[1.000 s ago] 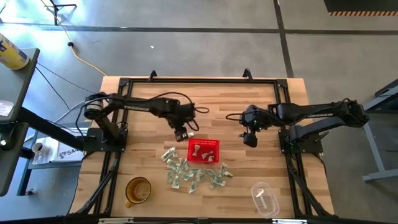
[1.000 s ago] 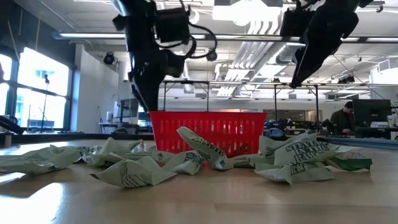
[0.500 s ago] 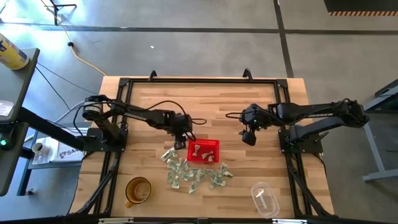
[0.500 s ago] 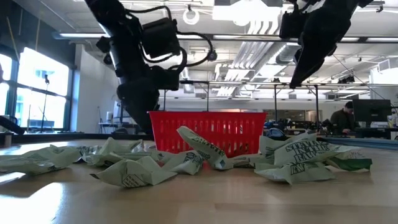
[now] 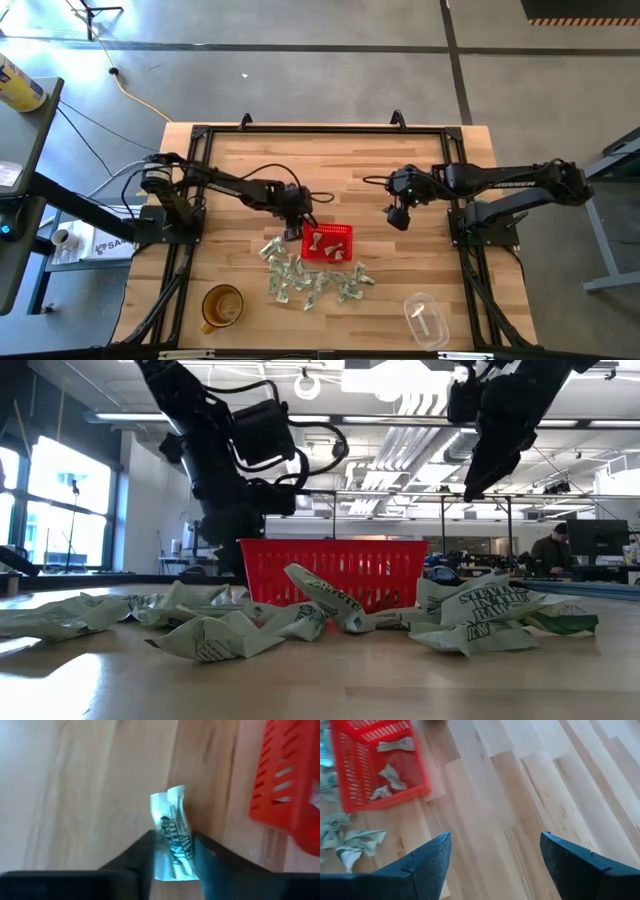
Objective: Pick and place Stevia / Truvia into bins
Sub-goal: Put the stevia packet into the orange basket
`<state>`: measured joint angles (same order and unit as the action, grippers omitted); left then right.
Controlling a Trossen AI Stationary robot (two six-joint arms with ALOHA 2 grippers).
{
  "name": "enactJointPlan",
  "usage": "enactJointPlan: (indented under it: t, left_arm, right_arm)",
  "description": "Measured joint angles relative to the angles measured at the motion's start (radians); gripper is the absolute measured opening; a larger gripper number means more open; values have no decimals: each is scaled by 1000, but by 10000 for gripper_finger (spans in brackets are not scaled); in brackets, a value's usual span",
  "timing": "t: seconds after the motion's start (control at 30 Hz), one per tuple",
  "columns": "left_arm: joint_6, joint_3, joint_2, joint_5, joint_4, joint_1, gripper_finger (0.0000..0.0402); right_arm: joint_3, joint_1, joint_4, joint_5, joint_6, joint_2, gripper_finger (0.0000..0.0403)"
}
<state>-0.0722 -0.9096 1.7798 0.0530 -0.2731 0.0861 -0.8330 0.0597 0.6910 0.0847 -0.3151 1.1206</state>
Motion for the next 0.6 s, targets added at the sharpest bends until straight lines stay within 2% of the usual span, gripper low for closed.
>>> enactJointPlan:
  t: [0.13,0.17,0.27,0.37,0.47,0.6]
  left_arm:
    - [8,4,-56,-2,-64,16,34]
    - [-6,9,-81,-1,-118,22,25]
    - [-77,-2,-178,-20,-219,26,36]
    - [-151,-32,-309,-60,-245,1,49]
    - [-184,-47,-401,-128,-82,-43,33]
    - [-256,-61,-374,-162,63,-86,26]
  right_arm:
    - [0,-40,-44,-36,-13,0,296]
    - [0,-48,-61,-40,-24,0,296]
    - [0,-67,-125,-43,-38,0,296]
    - [-1,-70,-177,-61,-34,18,296]
    - [-2,-60,-183,-107,4,71,296]
    - [-1,-54,-195,-169,67,170,296]
